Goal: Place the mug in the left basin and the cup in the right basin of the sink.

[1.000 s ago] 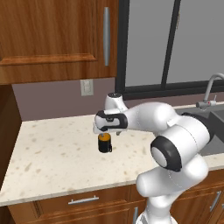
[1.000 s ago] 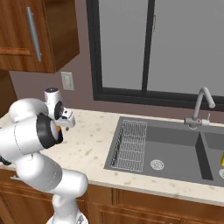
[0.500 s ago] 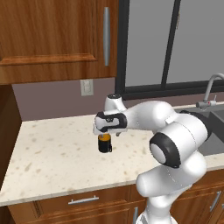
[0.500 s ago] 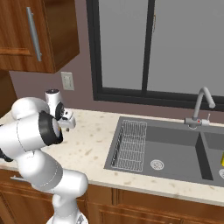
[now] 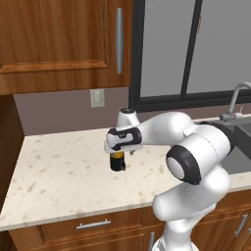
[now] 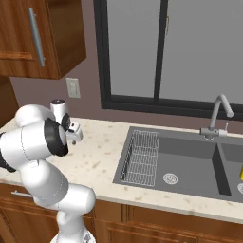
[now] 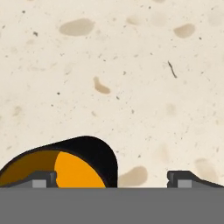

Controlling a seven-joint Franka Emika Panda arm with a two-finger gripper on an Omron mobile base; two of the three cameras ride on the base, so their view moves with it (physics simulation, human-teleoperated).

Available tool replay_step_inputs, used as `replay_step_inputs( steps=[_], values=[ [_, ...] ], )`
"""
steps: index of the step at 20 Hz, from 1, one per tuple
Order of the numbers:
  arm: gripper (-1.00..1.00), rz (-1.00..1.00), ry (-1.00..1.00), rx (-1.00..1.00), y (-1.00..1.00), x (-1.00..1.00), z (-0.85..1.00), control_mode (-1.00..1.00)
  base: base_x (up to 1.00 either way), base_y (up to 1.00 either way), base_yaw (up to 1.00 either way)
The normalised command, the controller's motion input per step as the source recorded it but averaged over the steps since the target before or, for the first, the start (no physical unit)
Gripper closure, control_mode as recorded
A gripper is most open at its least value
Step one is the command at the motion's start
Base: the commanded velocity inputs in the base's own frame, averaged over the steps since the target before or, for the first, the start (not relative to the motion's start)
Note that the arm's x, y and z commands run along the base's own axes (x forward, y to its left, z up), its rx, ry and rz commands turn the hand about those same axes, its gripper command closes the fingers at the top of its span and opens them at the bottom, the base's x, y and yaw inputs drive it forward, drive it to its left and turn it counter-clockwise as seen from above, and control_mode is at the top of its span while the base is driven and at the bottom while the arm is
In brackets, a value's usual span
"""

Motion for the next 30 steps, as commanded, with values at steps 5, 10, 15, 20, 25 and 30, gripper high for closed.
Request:
replay_step_inputs(
  steps=[5,10,15,20,25,30],
  values=[
    [-1.00,0.00,0.00,0.00,0.00,0.00,-0.15,-1.00,0.00,0.00,0.00],
    [1.00,0.00,0.00,0.00,0.00,0.04,-0.13,-1.00,0.00,0.00,0.00],
    [1.00,0.00,0.00,0.00,0.00,0.01,-0.02,-1.00,0.00,0.00,0.00],
    [1.00,0.00,0.00,0.00,0.00,0.00,0.00,-1.00,0.00,0.00,0.00],
    [1.00,0.00,0.00,0.00,0.00,0.00,0.00,-1.00,0.00,0.00,0.00],
    [1.00,0.00,0.00,0.00,0.00,-0.03,0.02,-1.00,0.00,0.00,0.00]
  ],
)
